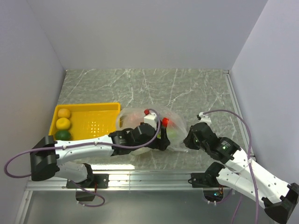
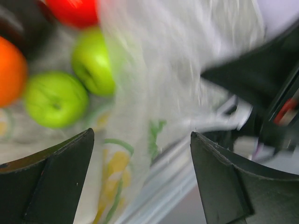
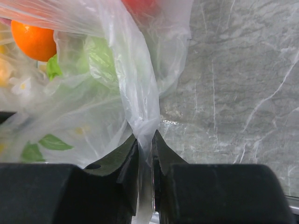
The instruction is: Untie the knot of the plastic bag and take out the fruit
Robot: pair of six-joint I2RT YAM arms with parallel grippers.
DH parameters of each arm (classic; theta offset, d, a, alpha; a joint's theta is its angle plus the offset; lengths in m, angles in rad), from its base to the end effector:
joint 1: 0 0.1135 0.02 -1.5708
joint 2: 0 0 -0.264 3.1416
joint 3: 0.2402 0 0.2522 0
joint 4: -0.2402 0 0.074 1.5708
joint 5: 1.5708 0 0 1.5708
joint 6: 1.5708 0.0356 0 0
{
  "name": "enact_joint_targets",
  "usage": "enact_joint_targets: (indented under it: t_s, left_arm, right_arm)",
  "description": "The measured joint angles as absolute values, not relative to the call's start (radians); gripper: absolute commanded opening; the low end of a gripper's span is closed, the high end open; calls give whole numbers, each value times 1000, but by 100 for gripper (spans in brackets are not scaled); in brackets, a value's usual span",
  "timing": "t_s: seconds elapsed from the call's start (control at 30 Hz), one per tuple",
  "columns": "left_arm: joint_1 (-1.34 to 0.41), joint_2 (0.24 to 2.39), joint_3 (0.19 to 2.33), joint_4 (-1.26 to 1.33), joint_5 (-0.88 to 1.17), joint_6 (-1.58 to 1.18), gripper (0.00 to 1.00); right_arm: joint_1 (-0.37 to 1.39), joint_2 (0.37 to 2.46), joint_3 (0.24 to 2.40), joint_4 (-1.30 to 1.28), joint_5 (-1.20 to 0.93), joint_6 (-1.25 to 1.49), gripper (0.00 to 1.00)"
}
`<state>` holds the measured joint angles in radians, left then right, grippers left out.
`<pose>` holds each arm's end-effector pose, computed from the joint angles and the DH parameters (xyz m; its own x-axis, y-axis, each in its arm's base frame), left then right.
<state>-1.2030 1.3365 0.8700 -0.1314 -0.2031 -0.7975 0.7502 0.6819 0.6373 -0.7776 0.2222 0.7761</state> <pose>0.1126 -0.2722 0.2524 -0.7525 0.0036 -0.6586 0.4517 0.7305 -0.5122 0.1052 0.0873 0.2493 -0.7715 0.2150 -0.5988 -0.0208 0.9321 0.3616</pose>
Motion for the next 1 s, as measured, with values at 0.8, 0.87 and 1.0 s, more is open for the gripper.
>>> enact_joint_targets:
  t_s: [0.8, 0.87, 1.0]
  left_arm:
    - [-1144, 1328, 981, -257, -495, -863, 85]
    - [-1144, 1325, 981, -258, -495, -867, 85]
    - [-1144, 1306, 981, -260, -504, -883, 85]
  right_arm:
    - [812, 667, 848, -923, 289, 890, 64]
    - [819, 680, 925, -920, 300, 882, 64]
    - [825, 720, 1005, -882, 310, 865, 67]
